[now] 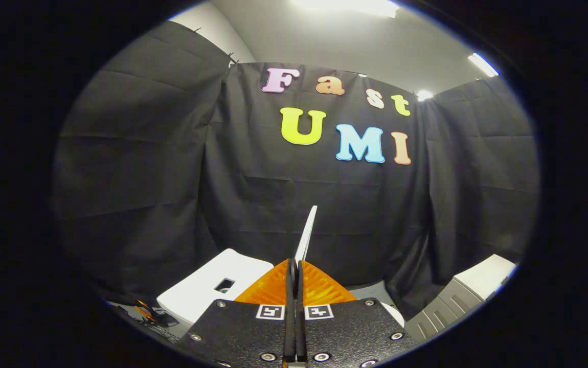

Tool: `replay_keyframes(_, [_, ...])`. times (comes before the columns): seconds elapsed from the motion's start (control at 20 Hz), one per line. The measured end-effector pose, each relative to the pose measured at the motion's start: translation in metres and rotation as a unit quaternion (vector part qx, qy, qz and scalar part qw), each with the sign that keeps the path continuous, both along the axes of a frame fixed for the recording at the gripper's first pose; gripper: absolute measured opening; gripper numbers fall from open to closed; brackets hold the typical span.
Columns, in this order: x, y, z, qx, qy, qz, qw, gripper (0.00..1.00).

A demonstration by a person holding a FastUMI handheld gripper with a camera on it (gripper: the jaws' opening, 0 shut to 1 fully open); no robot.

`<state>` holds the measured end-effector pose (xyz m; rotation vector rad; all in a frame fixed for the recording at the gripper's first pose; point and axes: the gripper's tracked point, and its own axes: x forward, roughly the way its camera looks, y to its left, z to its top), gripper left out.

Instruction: Open the toilet lid.

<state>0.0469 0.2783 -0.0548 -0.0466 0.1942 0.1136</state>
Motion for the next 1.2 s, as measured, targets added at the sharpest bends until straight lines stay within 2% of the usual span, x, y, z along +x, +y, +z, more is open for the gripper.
replay_keyframes(0.4, [0.000,0.047,0.001,-0.010,0.009,0.026,1.000,0.00])
replay_keyframes(0.65, [0.000,0.078,-0.004,-0.014,0.009,0.057,0.998,0.00])
replay_keyframes(0.9, [-0.003,0.098,-0.009,0.024,0.021,0.071,0.997,0.02])
replay_keyframes(1.2, [0.000,0.113,-0.011,0.022,0.024,0.082,0.996,0.02])
